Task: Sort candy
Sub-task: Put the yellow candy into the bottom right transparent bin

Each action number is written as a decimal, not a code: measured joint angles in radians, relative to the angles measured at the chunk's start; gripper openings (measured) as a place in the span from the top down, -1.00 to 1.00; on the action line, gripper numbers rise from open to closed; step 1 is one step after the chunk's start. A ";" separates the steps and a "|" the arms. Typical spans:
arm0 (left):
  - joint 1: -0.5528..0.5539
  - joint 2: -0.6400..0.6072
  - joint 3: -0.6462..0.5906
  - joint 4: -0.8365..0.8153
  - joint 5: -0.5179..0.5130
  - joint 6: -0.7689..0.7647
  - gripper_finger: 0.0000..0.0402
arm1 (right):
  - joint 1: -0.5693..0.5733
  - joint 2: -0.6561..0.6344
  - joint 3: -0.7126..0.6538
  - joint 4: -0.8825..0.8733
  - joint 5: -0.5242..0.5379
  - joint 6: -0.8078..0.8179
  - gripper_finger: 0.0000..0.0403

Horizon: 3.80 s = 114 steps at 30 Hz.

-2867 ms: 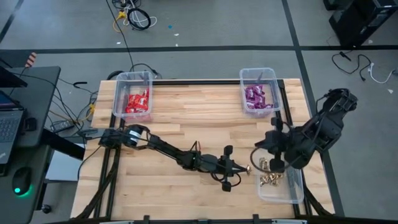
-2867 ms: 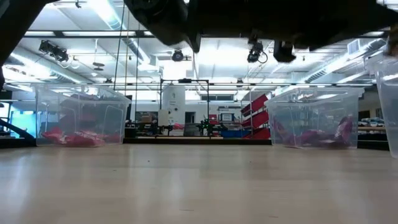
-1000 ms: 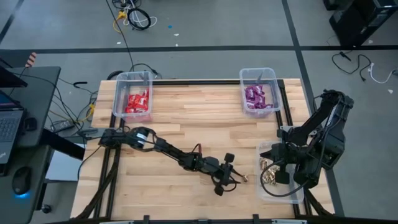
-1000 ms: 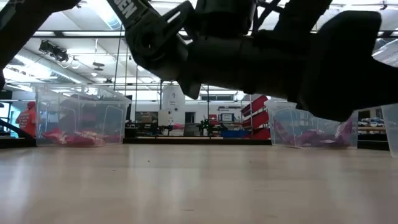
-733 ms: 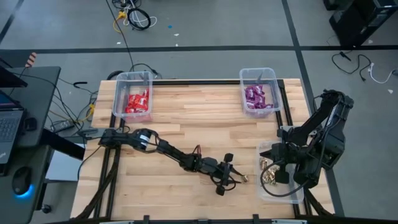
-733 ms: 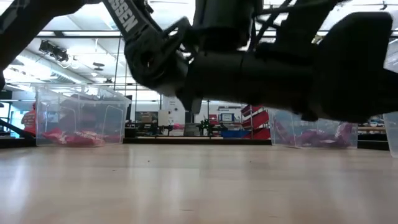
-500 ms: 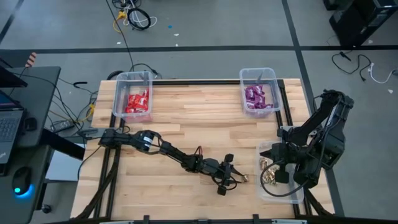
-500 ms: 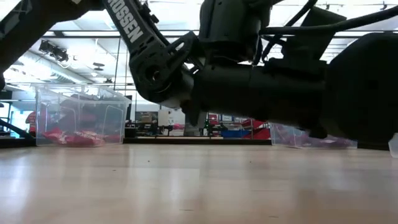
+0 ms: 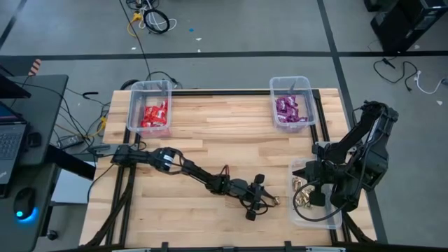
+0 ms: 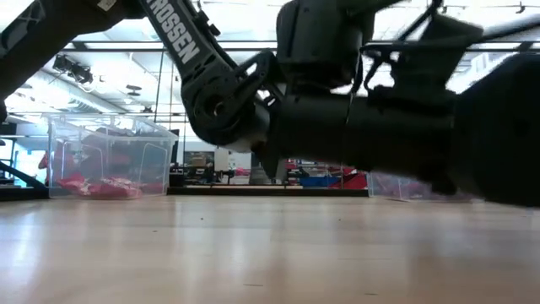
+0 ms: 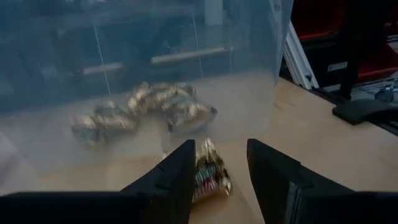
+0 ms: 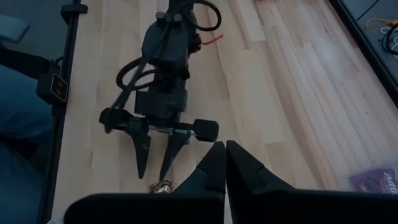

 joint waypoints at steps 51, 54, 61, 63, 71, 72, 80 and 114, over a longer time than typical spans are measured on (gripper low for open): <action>0.002 0.073 0.091 -0.060 -0.108 -0.042 -0.55 | -0.027 0.000 0.000 -0.014 -0.001 -0.003 1.00; 0.002 0.073 0.091 -0.068 -0.097 -0.042 -0.55 | -0.027 0.000 0.000 -0.015 -0.001 -0.003 1.00; 0.002 0.073 0.091 -0.092 -0.085 -0.036 -0.45 | -0.027 0.000 0.000 -0.015 0.000 -0.003 1.00; 0.002 0.072 0.092 -0.103 -0.085 -0.034 -0.38 | -0.027 0.000 0.000 -0.015 0.000 -0.003 1.00; 0.002 0.071 0.092 -0.112 -0.083 -0.039 -0.07 | -0.028 0.000 0.000 -0.016 0.019 -0.003 1.00; 0.002 0.071 0.092 -0.112 -0.083 -0.039 -0.04 | -0.028 0.000 0.000 -0.016 0.019 -0.003 1.00; 0.002 0.071 0.092 -0.126 -0.084 -0.040 0.20 | -0.028 0.000 0.000 -0.016 0.019 -0.002 1.00; -0.024 -0.092 0.088 -0.410 -0.083 0.075 0.55 | -0.028 0.000 0.000 -0.012 0.023 0.008 1.00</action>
